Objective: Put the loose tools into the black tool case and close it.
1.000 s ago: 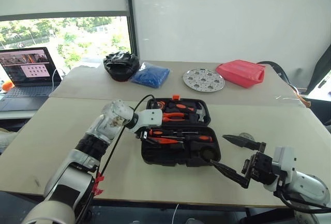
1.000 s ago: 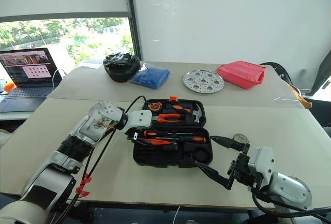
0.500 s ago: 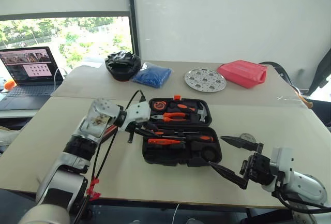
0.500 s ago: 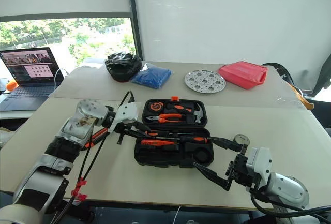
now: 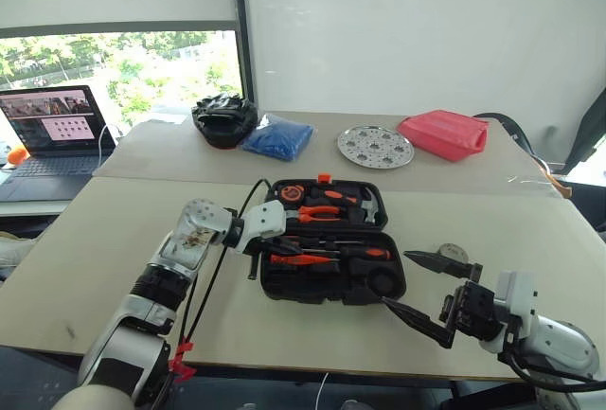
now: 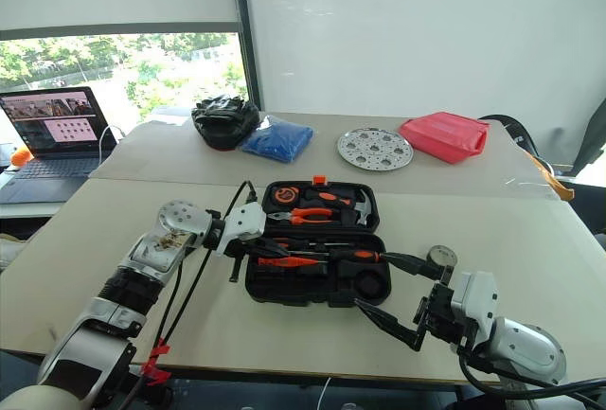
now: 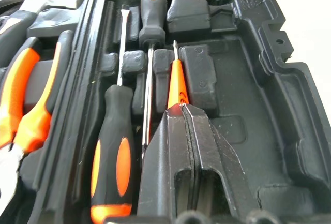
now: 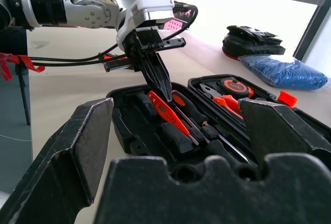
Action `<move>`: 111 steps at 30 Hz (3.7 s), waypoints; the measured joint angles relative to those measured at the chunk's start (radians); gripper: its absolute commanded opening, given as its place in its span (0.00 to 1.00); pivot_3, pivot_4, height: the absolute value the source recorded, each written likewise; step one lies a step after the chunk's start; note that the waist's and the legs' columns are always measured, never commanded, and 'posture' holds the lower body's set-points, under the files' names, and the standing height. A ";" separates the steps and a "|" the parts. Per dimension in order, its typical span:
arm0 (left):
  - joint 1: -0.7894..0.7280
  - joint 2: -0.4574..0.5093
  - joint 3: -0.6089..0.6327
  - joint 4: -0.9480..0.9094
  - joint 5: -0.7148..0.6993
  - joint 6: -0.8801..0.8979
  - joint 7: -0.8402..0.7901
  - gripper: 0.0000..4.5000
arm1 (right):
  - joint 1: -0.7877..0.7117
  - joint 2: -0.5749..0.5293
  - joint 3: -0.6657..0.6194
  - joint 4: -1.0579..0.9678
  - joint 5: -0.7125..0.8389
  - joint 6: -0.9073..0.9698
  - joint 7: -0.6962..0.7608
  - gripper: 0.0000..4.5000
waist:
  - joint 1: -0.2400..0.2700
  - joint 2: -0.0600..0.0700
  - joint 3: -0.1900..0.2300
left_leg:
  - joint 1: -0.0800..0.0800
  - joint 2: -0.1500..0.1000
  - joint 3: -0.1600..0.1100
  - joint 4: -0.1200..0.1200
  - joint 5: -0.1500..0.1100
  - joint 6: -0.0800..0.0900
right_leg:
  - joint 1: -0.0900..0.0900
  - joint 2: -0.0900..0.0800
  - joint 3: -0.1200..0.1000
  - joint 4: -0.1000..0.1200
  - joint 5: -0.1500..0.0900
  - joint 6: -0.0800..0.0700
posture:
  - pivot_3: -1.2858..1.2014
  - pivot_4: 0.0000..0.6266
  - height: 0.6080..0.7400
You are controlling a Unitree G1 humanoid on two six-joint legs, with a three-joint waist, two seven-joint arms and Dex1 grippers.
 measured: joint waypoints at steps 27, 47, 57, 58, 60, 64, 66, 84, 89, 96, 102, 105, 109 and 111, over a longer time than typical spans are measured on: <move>0.035 -0.011 0.003 0.001 0.008 0.050 0.066 0.01 | 0.008 0.000 0.001 -0.006 0.000 0.000 -0.018 1.00 | 0.002 0.000 0.000 | 0.001 0.000 0.000 0.000 0.000 0.000 | 0.002 0.000 0.000 0.000 0.000 0.000 | 0.52 0.24 1.00; 0.952 0.260 0.888 -0.257 -0.375 -0.038 0.208 1.00 | -0.016 0.004 0.002 0.048 0.001 -0.039 0.047 1.00 | -0.007 0.001 0.000 | 0.004 0.004 0.002 -0.002 0.000 0.000 | 0.002 -0.004 -0.001 -0.001 0.000 -0.001 | 0.52 0.24 1.00; 0.737 0.316 0.788 -0.224 -0.437 0.167 0.269 1.00 | -0.078 0.024 0.043 0.073 -0.010 -0.046 0.048 1.00 | 0.020 0.000 0.000 | 0.005 0.002 0.002 -0.001 0.001 -0.002 | 0.003 -0.002 -0.002 -0.001 -0.002 0.003 | 0.52 0.24 1.00; 0.672 0.326 0.743 -0.209 -0.426 0.186 0.275 1.00 | -0.086 0.025 0.046 0.077 -0.011 -0.046 0.048 1.00 | 0.018 0.000 0.000 | 0.004 0.002 0.002 -0.001 0.001 -0.002 | 0.002 -0.002 -0.002 -0.001 -0.002 0.002 | 0.52 0.24 1.00; 0.577 0.340 0.669 -0.183 -0.393 0.214 0.281 1.00 | -0.090 0.025 0.049 0.080 -0.015 -0.047 0.048 1.00 | 0.012 0.000 0.000 | 0.004 0.002 0.002 -0.002 0.001 -0.002 | 0.002 -0.001 -0.001 -0.001 0.000 -0.001 | 0.52 0.24 1.00; 0.394 0.354 0.474 -0.072 -0.272 0.274 0.291 1.00 | -0.103 0.028 0.076 0.092 -0.022 -0.047 0.049 1.00 | -0.003 0.000 0.000 | 0.002 0.002 0.002 -0.004 0.000 -0.001 | 0.000 0.000 -0.001 -0.001 0.000 -0.001 | 0.52 0.24 1.00; 0.332 0.353 0.401 -0.015 -0.216 0.285 0.300 1.00 | -0.104 0.030 0.083 0.092 -0.028 -0.047 0.048 1.00 | -0.010 0.000 0.000 | 0.001 0.002 0.002 -0.004 0.000 -0.001 | -0.001 0.000 -0.001 -0.001 0.000 -0.001 | 0.52 0.24 1.00; 0.242 0.319 0.360 0.058 -0.254 0.118 0.079 0.39 | 0.011 0.011 0.024 0.072 -0.036 -0.053 0.048 1.00 | 0.007 -0.002 0.001 | -0.001 0.002 0.001 -0.002 0.000 -0.001 | -0.001 -0.001 -0.002 -0.001 0.000 -0.001 | 0.52 0.24 1.00; 0.215 0.329 0.258 -0.258 -0.324 0.198 -0.082 0.39 | 0.047 -0.003 -0.013 0.060 -0.035 -0.053 0.053 1.00 | 0.009 -0.001 0.001 | 0.001 0.001 0.002 -0.002 0.000 -0.001 | 0.000 -0.002 -0.001 -0.001 0.000 -0.001 | 0.52 0.24 1.00; 0.145 0.165 -0.037 -0.446 -0.180 0.323 0.033 0.39 | 0.067 -0.001 -0.022 0.051 -0.036 -0.053 0.040 1.00 | -0.003 -0.001 0.001 | 0.001 0.001 0.001 -0.002 0.000 -0.001 | 0.001 0.000 0.000 -0.001 0.000 0.000 | 0.52 0.24 1.00; 0.120 0.121 -0.088 -0.399 -0.090 0.333 0.111 0.39 | 0.091 0.006 -0.027 0.026 -0.037 -0.053 0.016 1.00 | -0.004 -0.001 0.001 | 0.001 0.001 0.001 -0.002 0.000 -0.001 | 0.000 0.000 0.000 -0.001 0.000 0.000 | 0.52 0.24 1.00; 0.120 0.124 -0.104 -0.392 -0.083 0.323 0.097 0.39 | 0.102 0.007 -0.036 0.015 -0.037 -0.057 0.005 1.00 | 0.001 -0.001 0.001 | 0.001 0.001 0.001 -0.002 0.000 -0.001 | 0.001 0.000 0.000 -0.001 -0.001 0.000 | 0.52 0.24 1.00; 0.117 0.131 -0.133 -0.380 -0.059 0.279 0.061 0.39 | 0.102 0.008 -0.036 0.015 -0.038 -0.065 0.003 1.00 | 0.001 -0.001 0.001 | 0.001 0.001 0.001 -0.002 0.000 -0.001 | 0.001 0.000 0.000 -0.001 -0.001 0.000 | 0.52 0.24 1.00; 0.114 0.129 -0.133 -0.368 -0.049 0.276 0.060 0.39 | 0.102 0.008 -0.036 0.015 -0.038 -0.066 0.002 1.00 | -0.001 0.000 0.001 | 0.001 0.001 0.001 -0.002 0.000 -0.001 | 0.001 0.000 0.000 -0.001 -0.001 0.000 | 0.52 0.24 1.00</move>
